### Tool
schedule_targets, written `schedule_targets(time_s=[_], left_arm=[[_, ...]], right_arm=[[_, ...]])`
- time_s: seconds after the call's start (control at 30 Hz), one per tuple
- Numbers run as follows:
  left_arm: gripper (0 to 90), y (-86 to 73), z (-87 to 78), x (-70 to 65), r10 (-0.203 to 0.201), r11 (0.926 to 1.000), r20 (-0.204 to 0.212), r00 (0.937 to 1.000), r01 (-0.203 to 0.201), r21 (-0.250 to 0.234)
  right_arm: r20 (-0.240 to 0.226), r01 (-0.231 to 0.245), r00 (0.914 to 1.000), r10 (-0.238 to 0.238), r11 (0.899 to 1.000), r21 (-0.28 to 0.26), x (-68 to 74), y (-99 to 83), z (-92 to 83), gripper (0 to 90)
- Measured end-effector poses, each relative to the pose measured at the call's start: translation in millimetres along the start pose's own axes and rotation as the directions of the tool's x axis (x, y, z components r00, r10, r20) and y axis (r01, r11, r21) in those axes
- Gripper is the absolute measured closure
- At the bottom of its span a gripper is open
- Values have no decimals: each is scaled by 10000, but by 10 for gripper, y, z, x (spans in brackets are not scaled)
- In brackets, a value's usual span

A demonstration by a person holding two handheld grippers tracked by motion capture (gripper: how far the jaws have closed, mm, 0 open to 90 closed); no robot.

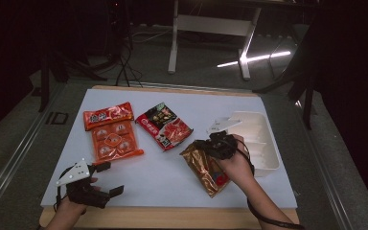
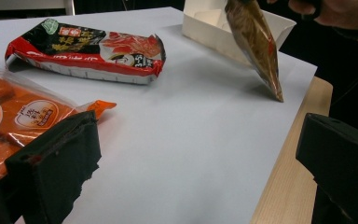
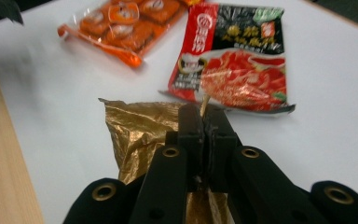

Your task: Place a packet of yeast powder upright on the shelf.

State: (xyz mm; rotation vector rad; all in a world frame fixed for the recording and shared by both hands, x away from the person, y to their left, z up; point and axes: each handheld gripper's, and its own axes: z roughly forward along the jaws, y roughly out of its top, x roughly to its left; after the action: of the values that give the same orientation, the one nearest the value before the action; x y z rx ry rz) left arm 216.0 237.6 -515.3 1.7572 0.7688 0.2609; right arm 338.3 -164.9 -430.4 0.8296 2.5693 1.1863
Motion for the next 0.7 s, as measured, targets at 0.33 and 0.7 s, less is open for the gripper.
schedule_targets(time_s=[0.33,0.7], left_arm=[[2,0,0,0,-4,10000,-8,10000,4,-50],[2,1,-4,-5,-6,9999,-6,10000,6,-105]], right_arm=[[130,-107,9998,122,9940,-1086,-44,195,-270,875],[408,-396,9979,512,9682,-2471,-200,480,-509,875]])
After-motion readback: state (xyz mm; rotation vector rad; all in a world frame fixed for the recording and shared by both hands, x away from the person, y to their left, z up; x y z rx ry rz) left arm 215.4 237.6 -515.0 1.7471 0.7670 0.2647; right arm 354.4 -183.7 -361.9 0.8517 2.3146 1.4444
